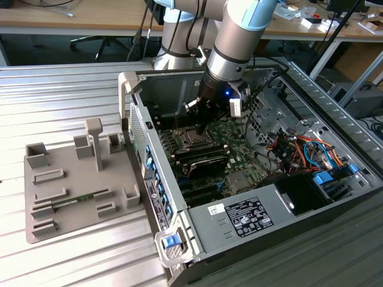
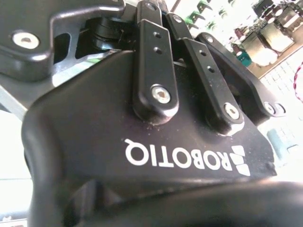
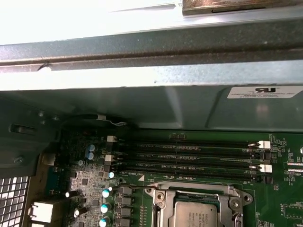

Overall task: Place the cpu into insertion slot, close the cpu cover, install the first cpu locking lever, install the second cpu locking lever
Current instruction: 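Install the first cpu locking lever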

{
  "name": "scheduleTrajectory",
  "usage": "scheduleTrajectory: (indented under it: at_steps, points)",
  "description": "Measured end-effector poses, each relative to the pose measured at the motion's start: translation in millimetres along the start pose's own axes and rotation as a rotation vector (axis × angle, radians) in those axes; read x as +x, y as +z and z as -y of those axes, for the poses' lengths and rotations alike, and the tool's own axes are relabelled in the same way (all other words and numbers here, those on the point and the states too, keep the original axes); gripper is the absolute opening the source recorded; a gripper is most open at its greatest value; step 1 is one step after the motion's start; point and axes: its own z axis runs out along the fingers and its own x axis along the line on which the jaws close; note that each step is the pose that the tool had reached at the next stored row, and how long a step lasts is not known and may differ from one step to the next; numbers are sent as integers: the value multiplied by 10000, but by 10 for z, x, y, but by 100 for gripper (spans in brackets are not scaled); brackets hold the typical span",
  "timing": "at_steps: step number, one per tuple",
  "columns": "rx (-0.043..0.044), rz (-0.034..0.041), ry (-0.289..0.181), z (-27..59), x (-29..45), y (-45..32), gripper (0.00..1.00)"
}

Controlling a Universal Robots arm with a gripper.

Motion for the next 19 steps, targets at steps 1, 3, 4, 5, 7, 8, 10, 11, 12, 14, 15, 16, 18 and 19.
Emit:
scheduleTrajectory:
  at_steps: [1,3,4,5,7,8,10,11,12,14,15,16,18,19]
  points:
    - [1,0,-20,0,0,0,10]
    - [2,0,-55,0,0,0,10]
    - [3,0,-64,0,0,0,10]
    - [4,0,-80,0,0,0,10]
    - [5,0,-98,0,0,0,10]
    - [5,0,-109,0,0,0,10]
    - [10,-1,-211,0,0,0,10]
    - [14,-1,-285,0,0,0,10]
    - [19,-2,-364,0,0,0,10]
    - [20,-2,-388,0,0,0,10]
    - [21,-3,-395,0,0,0,10]
    - [22,-2,-403,0,0,0,10]
    - [23,-2,-422,0,0,0,10]
    - [23,-2,-429,0,0,0,10]
